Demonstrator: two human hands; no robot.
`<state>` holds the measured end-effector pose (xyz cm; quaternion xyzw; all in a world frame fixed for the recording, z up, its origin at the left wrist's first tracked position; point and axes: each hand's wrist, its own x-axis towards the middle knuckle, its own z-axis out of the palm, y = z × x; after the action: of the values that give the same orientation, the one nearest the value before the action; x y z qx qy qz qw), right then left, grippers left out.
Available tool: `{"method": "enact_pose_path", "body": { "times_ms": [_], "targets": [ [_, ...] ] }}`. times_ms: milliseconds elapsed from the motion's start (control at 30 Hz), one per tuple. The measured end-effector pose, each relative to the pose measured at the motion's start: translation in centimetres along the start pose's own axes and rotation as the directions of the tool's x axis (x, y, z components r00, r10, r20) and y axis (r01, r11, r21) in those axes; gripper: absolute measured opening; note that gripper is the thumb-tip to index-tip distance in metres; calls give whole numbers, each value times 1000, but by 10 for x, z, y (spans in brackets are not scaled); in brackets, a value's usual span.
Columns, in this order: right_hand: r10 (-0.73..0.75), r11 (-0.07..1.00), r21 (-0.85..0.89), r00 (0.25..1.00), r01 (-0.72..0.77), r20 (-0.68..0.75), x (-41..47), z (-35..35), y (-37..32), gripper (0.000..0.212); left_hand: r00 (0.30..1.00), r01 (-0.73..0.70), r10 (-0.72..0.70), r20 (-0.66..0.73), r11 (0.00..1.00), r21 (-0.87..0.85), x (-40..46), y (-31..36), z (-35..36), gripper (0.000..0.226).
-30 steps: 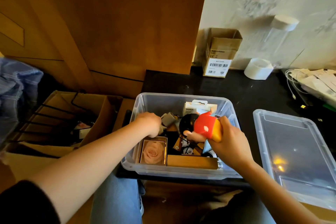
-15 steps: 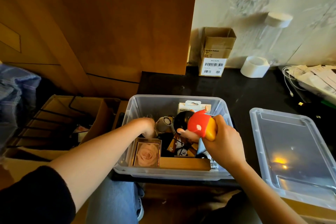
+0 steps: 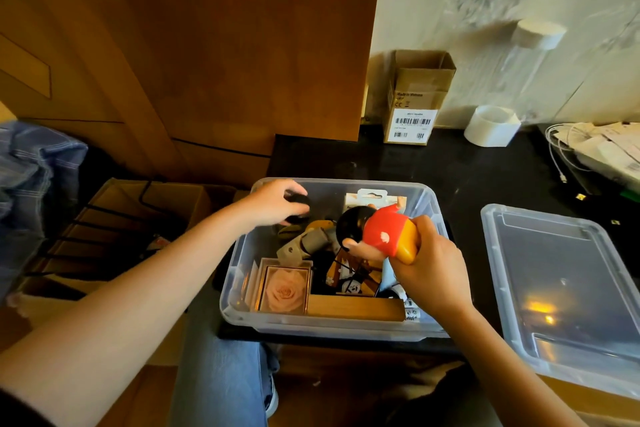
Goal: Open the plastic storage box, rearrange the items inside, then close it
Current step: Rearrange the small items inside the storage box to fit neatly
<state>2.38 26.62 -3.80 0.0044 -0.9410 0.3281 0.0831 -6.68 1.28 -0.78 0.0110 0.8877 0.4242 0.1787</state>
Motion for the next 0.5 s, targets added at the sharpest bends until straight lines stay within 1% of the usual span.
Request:
{"method": "enact_pose_path", "body": {
  "times_ms": [67,133,233,300,367,433,500],
  "targets": [
    [4,1000,2,1000,-4,-3,0,0,0,54,999,-2,3,36,1000,-28,-1,-2,11,32],
    [9,1000,18,1000,-9,-19,0,-1,0,52,997,-19,22,69,999,-43,-2,-3,22,25],
    [29,997,71,998,-25,-57,0,-2,-2,46,994,-74,77,76,996,-46,-4,-5,35,14],
    [34,995,100,995,-24,-96,-1,-3,-4,41,994,-96,94,63,995,31,-5,-11,41,16],
    [50,992,123,988,-33,-144,-1,-5,-5,41,994,-108,106,19,984,143,-7,-17,43,19],
    [71,990,135,983,-48,-167,-2,-6,-5,43,992,-125,128,-8,977,173,-9,-21,44,20],
    [66,993,109,986,-50,-150,-1,-5,-5,44,988,-142,149,-34,977,160,-12,-20,44,23]
  ]
}}
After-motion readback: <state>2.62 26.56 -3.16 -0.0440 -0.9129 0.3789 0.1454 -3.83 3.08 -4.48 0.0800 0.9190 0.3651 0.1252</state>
